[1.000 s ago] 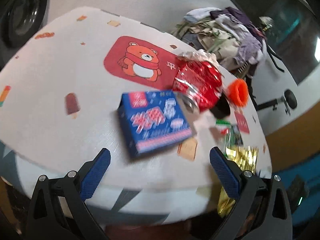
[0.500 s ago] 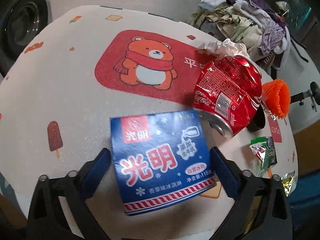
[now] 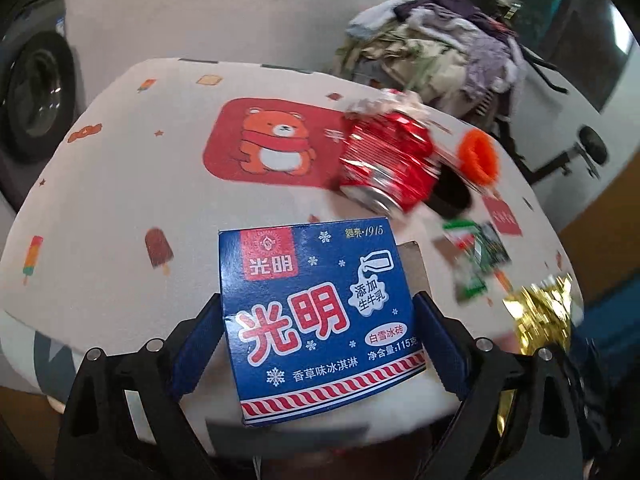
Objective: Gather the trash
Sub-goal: 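Lower the foil and blue box into the bin and open both grippers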
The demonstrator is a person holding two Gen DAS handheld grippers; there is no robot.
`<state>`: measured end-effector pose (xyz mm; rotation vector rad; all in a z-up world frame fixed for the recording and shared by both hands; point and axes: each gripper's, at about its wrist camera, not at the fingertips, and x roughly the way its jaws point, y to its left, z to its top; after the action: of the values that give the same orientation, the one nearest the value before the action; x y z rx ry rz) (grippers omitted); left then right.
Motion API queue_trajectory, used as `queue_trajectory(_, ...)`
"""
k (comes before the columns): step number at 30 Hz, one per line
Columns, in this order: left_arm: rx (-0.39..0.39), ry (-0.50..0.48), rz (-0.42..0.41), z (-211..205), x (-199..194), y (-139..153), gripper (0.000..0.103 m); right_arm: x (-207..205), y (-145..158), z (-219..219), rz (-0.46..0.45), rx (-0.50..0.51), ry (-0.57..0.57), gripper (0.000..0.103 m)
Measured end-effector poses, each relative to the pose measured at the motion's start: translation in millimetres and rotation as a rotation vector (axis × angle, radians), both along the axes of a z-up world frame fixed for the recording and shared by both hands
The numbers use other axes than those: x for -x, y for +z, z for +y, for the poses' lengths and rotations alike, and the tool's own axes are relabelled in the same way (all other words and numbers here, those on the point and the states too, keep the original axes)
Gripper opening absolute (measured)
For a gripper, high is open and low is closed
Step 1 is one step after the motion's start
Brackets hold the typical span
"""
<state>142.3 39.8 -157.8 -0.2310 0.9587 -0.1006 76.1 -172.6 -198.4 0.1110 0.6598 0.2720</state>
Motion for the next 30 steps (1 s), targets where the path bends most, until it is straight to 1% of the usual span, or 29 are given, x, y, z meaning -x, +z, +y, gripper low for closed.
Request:
queue_trajectory(6,-0.021,-0.089,-0.057,-10.1,57.8,10.7,0.09,20.7,1.6,4.1,0.012,0.034,0.029,0.068)
queue_trajectory(13,-0.035,-0.16,-0.113,-22.6,104.1,18.2,0.09,41.7,-2.9,11.6,0.035,0.065,0.063,0.069)
queue_trajectory(18,-0.033,-0.204,-0.149,-26.7,120.3,18.5,0.09,50.1,-7.9,16.7,0.051,0.086,0.083,0.069)
queue_trajectory(20,-0.058,-0.211,-0.153,-26.4,124.4,16.0,0.09,52.5,-10.2,17.6,0.058,0.094,0.09,0.069)
queue_trajectory(24,-0.069,-0.225,-0.161,-19.9,129.6,7.7,0.09,53.0,-15.6,20.5,0.076,0.112,0.102,0.069)
queue_trajectory(30,-0.033,-0.225,-0.183,-11.2,138.7,-6.3,0.09,51.9,-25.0,31.1,0.104,0.148,0.13,0.069)
